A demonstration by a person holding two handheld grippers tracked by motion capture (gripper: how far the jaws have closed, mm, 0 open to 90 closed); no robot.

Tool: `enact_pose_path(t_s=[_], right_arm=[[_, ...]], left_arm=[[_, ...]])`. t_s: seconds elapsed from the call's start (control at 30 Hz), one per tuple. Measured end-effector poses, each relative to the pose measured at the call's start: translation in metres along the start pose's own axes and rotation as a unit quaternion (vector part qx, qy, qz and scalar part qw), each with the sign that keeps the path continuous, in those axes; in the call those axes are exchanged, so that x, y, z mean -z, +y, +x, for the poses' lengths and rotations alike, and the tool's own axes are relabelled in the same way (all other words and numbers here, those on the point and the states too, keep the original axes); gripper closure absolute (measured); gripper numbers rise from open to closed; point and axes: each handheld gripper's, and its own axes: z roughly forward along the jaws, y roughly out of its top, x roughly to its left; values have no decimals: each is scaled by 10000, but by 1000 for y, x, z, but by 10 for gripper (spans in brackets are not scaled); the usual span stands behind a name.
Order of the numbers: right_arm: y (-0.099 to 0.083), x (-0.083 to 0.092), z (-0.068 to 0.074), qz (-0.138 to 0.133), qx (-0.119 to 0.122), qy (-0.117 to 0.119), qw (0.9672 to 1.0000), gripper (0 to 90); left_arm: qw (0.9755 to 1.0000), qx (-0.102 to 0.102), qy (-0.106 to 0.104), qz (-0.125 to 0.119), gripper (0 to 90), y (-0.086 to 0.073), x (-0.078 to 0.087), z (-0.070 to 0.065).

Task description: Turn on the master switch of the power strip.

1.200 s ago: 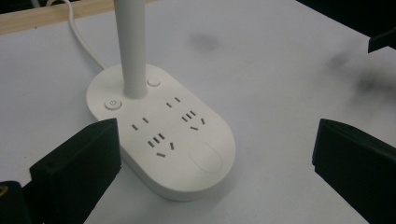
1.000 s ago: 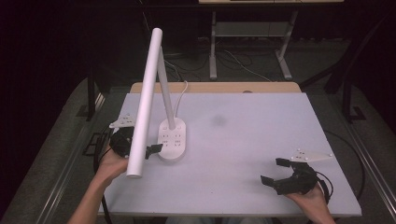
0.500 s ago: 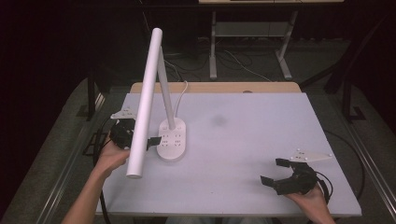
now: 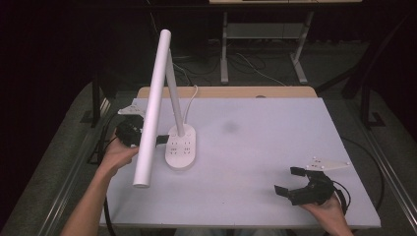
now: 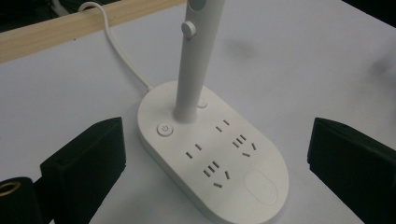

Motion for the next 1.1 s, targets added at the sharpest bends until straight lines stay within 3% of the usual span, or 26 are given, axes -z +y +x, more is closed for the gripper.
enact_pose_path(t_s=[0.37, 0.73, 1.1], right_arm=[[0, 0, 0, 13, 5, -24, 10000, 2], [-1, 0, -1, 26, -8, -15, 10000, 2], [-1, 0, -2, 27, -11, -28, 10000, 2]], left_arm=[[9997, 116, 66, 200, 50, 1, -12, 15], [9993, 291, 201, 142, 91, 2, -21, 28], [9984, 527, 167, 136, 164, 0, -31, 39]])
